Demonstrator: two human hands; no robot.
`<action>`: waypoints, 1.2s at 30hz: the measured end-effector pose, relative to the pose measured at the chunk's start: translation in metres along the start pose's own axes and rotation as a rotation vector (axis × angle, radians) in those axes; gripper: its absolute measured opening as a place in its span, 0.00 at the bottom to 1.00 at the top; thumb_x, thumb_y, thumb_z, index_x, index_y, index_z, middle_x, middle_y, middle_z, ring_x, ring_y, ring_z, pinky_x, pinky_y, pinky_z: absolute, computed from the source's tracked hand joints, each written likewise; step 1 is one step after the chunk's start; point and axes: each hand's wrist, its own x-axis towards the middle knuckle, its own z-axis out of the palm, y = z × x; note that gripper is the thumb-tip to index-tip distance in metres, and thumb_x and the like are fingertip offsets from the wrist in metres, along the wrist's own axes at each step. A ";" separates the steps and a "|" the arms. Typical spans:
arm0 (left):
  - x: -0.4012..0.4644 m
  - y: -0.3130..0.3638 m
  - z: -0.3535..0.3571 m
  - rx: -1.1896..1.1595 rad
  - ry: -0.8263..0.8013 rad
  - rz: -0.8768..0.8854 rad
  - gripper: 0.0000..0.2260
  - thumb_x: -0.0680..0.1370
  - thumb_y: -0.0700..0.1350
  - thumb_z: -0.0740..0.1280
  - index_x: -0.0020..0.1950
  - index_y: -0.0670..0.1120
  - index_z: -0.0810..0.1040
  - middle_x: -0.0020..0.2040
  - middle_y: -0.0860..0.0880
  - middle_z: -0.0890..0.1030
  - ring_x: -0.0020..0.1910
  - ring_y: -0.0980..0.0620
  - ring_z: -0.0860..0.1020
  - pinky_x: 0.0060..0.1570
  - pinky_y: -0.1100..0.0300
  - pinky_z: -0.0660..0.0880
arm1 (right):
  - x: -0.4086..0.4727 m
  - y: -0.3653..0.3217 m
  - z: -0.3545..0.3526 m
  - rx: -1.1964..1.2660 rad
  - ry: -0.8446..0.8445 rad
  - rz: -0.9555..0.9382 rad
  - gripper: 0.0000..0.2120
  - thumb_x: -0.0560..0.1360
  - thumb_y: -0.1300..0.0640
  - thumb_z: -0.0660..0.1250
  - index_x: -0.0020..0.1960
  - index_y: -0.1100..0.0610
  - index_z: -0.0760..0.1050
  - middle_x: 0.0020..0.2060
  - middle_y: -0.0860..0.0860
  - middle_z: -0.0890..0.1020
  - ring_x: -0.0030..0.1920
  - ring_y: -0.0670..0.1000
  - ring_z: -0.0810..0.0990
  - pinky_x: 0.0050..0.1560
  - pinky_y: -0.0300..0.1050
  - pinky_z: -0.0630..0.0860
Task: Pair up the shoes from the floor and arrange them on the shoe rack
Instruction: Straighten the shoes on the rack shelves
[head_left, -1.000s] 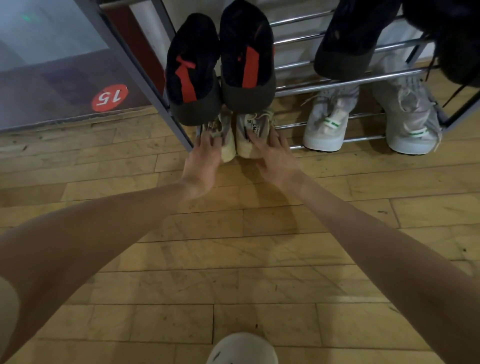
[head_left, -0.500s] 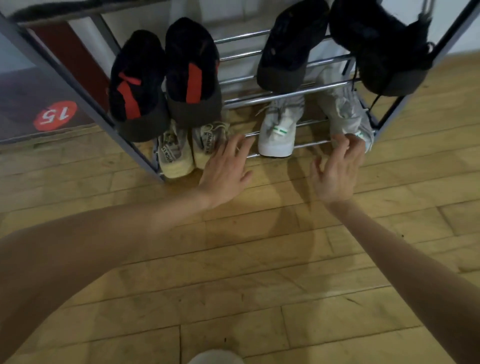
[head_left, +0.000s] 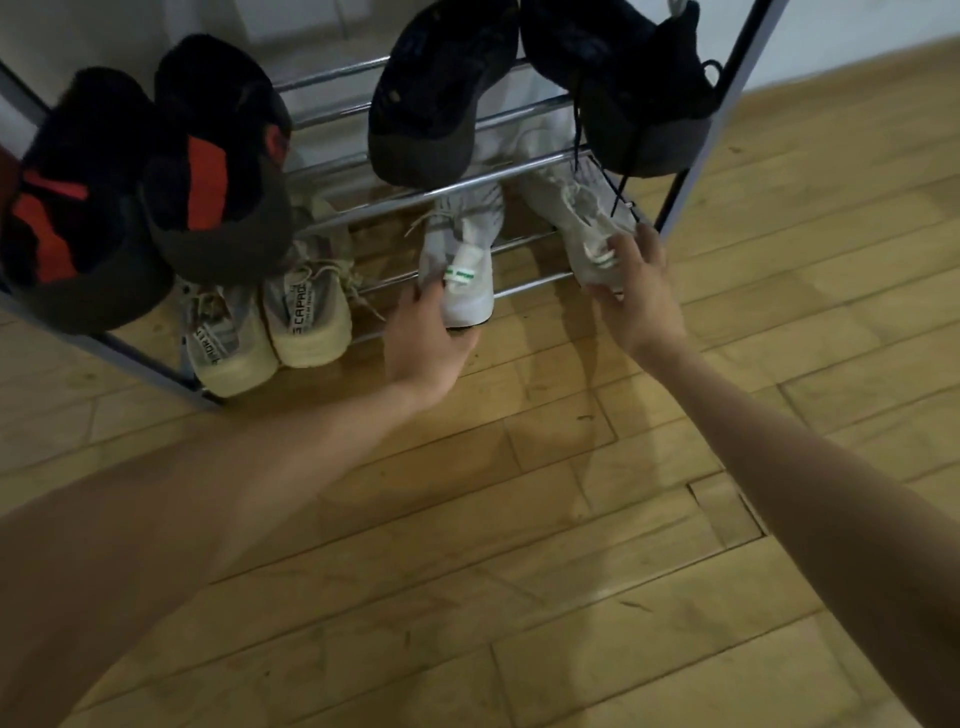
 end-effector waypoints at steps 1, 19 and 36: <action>-0.002 0.003 0.003 -0.030 0.033 -0.008 0.22 0.69 0.52 0.74 0.60 0.46 0.75 0.59 0.45 0.78 0.56 0.44 0.77 0.51 0.55 0.72 | 0.000 0.003 -0.001 0.012 0.005 -0.008 0.21 0.74 0.60 0.69 0.64 0.57 0.67 0.72 0.60 0.61 0.70 0.64 0.65 0.65 0.56 0.70; 0.008 0.068 0.070 -0.101 0.076 0.043 0.19 0.73 0.52 0.70 0.62 0.51 0.78 0.58 0.44 0.80 0.55 0.44 0.77 0.53 0.51 0.75 | -0.010 0.026 -0.015 0.053 -0.061 -0.020 0.27 0.76 0.57 0.67 0.73 0.57 0.65 0.70 0.58 0.67 0.65 0.60 0.73 0.57 0.56 0.77; 0.018 0.077 0.045 0.006 -0.218 0.174 0.25 0.77 0.39 0.63 0.74 0.51 0.66 0.66 0.40 0.74 0.59 0.40 0.76 0.60 0.51 0.73 | -0.005 0.011 -0.026 -0.003 -0.120 0.252 0.35 0.72 0.69 0.62 0.75 0.53 0.57 0.65 0.60 0.71 0.64 0.63 0.71 0.59 0.59 0.74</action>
